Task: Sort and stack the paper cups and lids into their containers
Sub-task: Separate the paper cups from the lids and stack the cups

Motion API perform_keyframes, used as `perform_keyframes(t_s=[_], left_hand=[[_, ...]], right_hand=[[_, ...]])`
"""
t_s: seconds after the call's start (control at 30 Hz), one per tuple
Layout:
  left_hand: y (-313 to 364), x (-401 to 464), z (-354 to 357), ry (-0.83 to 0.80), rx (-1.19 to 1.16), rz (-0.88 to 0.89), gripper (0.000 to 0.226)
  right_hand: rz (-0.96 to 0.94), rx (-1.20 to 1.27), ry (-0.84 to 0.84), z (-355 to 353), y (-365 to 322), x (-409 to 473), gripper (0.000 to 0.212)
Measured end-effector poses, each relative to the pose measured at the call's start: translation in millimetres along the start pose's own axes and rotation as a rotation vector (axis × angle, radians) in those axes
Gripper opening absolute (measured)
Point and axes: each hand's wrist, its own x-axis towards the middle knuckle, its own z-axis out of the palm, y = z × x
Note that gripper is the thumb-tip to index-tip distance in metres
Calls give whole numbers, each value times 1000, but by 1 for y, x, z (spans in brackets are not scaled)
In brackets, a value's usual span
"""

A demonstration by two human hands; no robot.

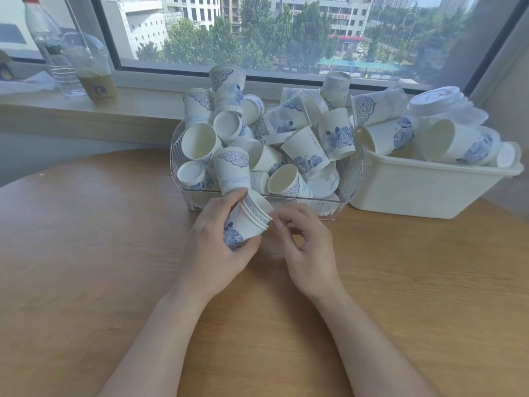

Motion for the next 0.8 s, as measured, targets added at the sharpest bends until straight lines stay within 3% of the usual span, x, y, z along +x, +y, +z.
perform_keyframes(t_s=[0.23, 0.5, 0.63, 0.8], left_hand=[[-1, 1, -3, 4, -9, 8, 78], [-4, 4, -19, -103, -52, -11, 67], [-9, 5, -25, -236, -96, -80, 69], [-18, -6, -34, -218, -192, -167, 74]], right_hand=[[1, 16, -16, 2, -2, -2, 13], [58, 68, 13, 4, -2, -4, 16], [96, 77, 14, 4, 1, -3, 16], [114, 94, -12, 8, 3, -2, 19]])
